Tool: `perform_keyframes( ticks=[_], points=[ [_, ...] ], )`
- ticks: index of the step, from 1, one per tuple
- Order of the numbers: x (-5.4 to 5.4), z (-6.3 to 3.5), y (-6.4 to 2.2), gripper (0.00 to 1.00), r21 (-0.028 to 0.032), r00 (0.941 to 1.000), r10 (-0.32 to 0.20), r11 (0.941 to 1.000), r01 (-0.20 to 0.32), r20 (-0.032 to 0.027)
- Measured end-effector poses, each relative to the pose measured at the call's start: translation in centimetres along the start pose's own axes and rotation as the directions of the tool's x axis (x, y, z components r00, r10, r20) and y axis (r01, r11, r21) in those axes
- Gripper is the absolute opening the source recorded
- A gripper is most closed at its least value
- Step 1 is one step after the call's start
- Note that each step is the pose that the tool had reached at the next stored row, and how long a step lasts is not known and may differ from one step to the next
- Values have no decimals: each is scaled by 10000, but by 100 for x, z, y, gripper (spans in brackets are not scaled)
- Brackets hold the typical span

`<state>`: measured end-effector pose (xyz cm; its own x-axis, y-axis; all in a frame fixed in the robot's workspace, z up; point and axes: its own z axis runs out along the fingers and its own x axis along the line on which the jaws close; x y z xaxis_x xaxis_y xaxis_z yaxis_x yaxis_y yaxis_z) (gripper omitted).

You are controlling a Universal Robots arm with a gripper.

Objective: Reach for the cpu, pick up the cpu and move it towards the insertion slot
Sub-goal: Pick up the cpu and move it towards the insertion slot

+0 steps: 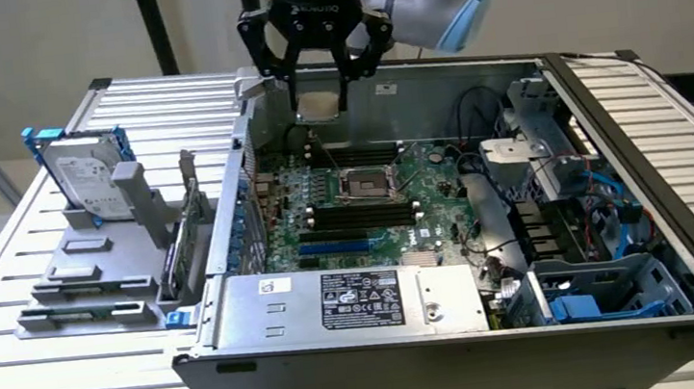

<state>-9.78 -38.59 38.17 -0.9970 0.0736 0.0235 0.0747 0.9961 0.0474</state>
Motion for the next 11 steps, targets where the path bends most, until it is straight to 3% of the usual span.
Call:
perform_keyframes(
  ticks=[5,11],
  points=[
    [-174,92,88,55,0,10000,-2,10000,2,0],
    [-306,204,232,55,1,10000,-4,10000,4,0]
  ],
)
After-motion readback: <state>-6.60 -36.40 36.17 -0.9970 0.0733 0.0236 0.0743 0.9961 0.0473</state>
